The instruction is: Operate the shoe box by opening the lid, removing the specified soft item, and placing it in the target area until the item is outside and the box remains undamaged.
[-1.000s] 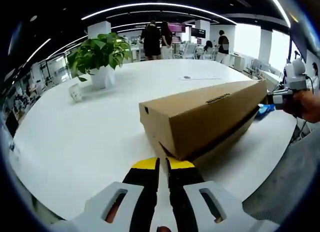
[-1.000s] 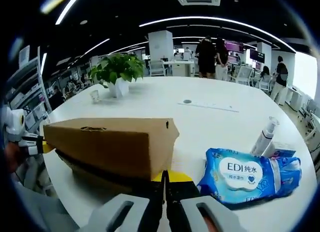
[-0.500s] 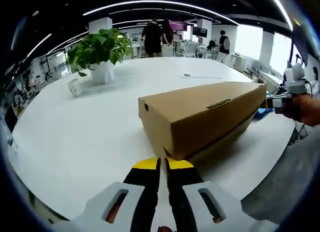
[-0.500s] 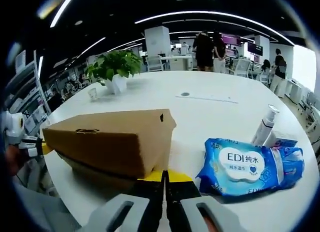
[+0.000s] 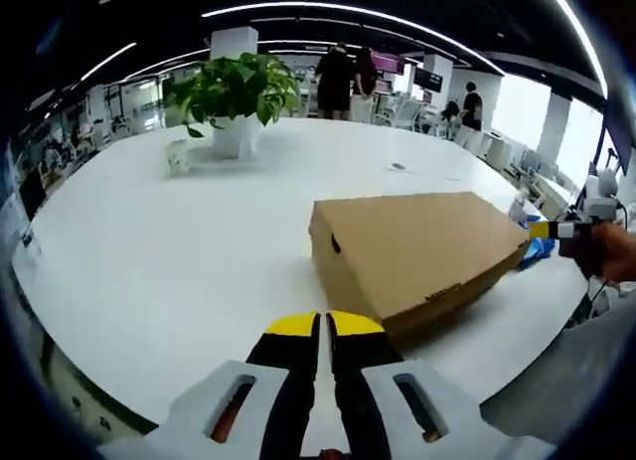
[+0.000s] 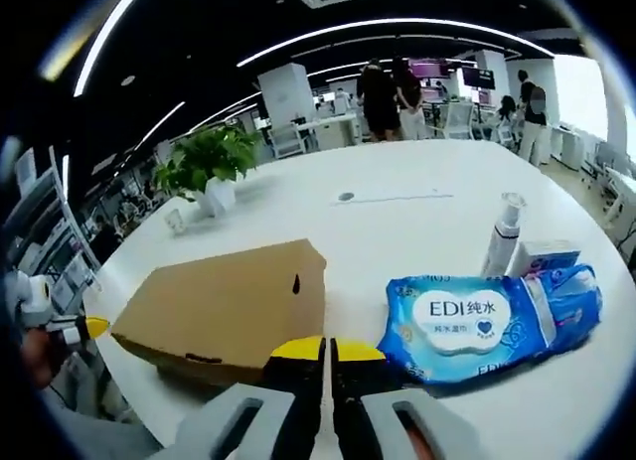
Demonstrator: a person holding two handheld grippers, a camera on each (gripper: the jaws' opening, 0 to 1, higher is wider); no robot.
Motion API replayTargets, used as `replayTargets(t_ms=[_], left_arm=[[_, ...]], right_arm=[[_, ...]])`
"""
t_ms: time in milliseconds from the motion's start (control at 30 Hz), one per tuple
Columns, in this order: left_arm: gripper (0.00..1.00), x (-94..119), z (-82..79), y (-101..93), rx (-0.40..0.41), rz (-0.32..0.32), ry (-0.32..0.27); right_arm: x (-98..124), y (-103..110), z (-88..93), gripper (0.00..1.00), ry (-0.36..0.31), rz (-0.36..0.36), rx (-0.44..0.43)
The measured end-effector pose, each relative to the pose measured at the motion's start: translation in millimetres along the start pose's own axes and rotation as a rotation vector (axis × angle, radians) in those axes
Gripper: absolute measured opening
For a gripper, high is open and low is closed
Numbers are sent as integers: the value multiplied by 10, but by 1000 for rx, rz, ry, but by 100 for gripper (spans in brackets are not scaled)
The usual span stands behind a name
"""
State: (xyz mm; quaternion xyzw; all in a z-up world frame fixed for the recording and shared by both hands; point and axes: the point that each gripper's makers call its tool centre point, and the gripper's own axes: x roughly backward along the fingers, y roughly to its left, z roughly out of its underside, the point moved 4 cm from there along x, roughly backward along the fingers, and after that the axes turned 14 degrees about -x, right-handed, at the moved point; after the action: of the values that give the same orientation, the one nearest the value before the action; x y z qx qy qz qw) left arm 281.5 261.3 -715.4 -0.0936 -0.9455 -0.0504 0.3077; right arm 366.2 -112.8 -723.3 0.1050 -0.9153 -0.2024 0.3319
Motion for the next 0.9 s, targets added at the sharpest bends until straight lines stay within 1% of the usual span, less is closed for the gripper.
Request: replayTargets(t_ms=[67, 133, 200, 333, 400, 467, 500, 567, 700, 767, 900], left_arm=[[4, -24, -18, 4, 18, 14, -10], [5, -38, -42, -28, 24, 27, -15], [8, -59, -68, -81, 38, 45, -20], [14, -98, -74, -194, 74, 93, -20], [15, -124, -47, -246, 91, 117, -14], [15, -146, -5, -272, 104, 128, -11], [14, -149, 13, -282, 124, 135, -8], [14, -158, 26, -279, 131, 135, -4], [12, -177, 38, -295, 131, 155, 7], [12, -193, 56, -298, 120, 159, 19], [13, -203, 59, -293, 134, 174, 19]], right_arm=[[23, 54, -69, 0, -20, -27, -21], [-1, 97, -84, 3, -21, -51, 1], [-28, 130, -52, 7, -10, -75, -12], [-51, 193, 57, 13, 16, -111, -79], [-67, 209, 119, 16, 31, -121, -94], [-85, 250, 183, 19, 48, -148, -115], [-93, 264, 212, 21, 59, -156, -122], [-108, 280, 262, 22, 74, -160, -119], [-153, 286, 380, 21, 108, -155, -94], [-162, 280, 388, 21, 106, -150, -103], [-179, 274, 385, 21, 103, -150, -103]])
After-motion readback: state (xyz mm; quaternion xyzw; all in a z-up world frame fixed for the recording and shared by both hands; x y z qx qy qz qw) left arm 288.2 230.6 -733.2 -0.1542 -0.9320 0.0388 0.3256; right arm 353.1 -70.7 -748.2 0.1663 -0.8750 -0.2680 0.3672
